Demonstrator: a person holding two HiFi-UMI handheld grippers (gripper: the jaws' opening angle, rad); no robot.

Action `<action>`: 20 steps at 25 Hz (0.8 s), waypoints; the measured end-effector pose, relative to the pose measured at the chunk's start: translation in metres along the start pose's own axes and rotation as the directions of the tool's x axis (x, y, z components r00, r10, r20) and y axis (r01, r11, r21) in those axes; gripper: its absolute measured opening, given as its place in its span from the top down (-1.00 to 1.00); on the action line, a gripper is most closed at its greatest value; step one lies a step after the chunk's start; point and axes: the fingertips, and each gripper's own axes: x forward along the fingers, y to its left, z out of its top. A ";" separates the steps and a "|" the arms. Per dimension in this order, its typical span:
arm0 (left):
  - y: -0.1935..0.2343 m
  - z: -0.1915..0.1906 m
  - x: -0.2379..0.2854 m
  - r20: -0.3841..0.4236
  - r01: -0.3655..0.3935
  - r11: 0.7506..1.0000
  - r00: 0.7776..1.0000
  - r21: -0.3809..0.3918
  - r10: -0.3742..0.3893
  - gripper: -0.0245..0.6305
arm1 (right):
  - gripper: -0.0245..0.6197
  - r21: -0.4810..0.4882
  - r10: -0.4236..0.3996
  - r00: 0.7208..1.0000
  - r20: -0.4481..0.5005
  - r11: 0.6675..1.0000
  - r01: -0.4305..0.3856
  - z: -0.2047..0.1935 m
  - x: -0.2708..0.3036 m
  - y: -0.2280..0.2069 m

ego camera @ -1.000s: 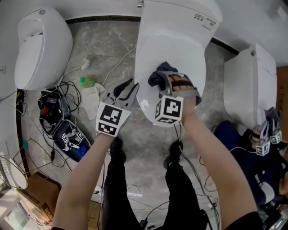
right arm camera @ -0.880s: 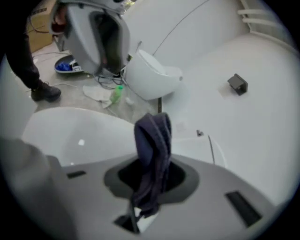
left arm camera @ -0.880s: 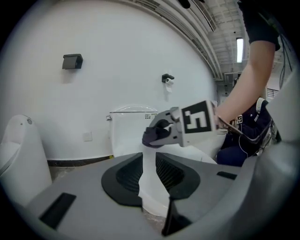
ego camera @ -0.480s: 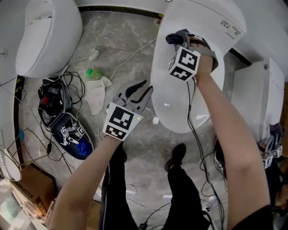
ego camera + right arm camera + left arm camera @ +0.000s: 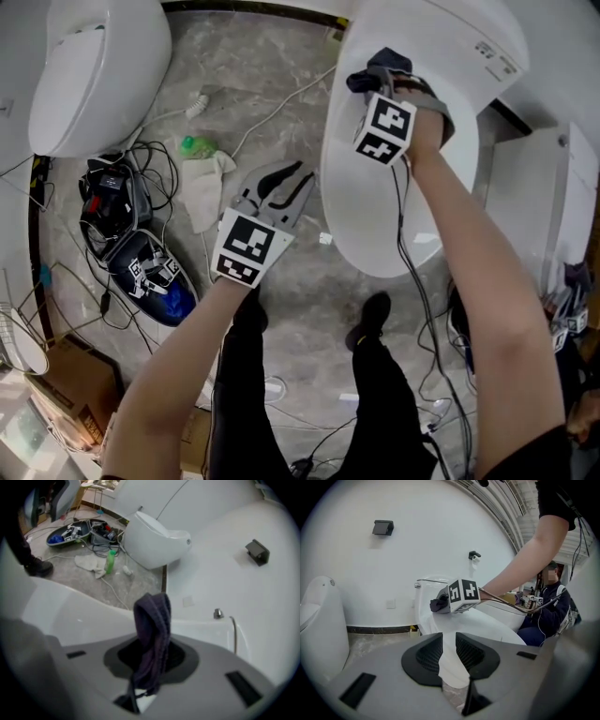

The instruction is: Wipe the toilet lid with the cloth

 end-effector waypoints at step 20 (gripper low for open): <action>-0.009 -0.002 0.002 -0.017 -0.011 1.000 1.000 0.026 0.012 0.64 | 0.64 -0.018 0.027 0.998 0.050 1.000 -0.026 0.030 -0.059 0.081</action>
